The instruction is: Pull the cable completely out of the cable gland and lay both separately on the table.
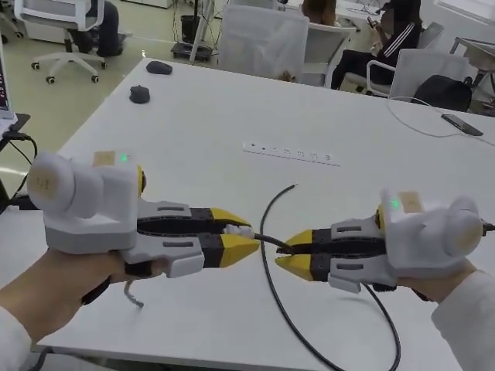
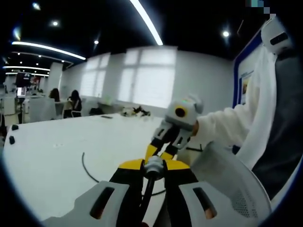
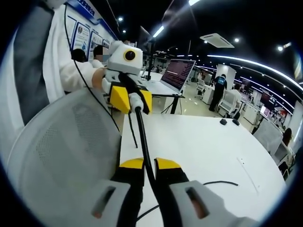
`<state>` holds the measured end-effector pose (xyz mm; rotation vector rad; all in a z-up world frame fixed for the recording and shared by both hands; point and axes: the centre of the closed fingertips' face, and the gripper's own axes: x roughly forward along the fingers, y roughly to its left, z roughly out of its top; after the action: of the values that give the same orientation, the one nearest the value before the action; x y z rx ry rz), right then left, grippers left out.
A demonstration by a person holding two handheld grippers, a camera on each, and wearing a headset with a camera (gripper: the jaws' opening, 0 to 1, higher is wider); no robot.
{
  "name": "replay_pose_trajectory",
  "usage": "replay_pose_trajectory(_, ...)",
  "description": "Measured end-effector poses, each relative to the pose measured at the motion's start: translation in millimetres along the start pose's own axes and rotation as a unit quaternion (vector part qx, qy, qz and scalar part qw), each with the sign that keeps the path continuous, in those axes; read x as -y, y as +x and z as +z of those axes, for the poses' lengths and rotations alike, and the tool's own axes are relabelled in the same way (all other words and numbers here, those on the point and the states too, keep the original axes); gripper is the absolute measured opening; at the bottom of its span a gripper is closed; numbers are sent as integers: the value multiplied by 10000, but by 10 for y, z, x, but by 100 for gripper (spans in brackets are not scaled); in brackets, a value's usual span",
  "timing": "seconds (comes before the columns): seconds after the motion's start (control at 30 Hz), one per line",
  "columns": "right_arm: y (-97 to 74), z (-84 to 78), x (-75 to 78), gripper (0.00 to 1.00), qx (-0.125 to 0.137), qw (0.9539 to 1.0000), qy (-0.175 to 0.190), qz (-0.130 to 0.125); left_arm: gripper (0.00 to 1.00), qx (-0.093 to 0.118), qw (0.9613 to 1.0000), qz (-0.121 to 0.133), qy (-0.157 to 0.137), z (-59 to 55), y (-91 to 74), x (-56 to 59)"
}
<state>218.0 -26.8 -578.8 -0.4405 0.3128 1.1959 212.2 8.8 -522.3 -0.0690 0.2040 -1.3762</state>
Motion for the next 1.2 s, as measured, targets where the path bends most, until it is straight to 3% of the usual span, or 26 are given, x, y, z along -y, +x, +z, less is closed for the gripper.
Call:
replay_pose_trajectory(0.73, -146, -352, 39, 7, -162, 9987, 421, -222, 17, -91, 10000, 36, 10, -28, 8, -2)
replay_pose_trajectory(1.2, -134, -383, 24, 7, -201, 9986, 465, -180, 17, -99, 9999, -18, -21, -42, 24, 0)
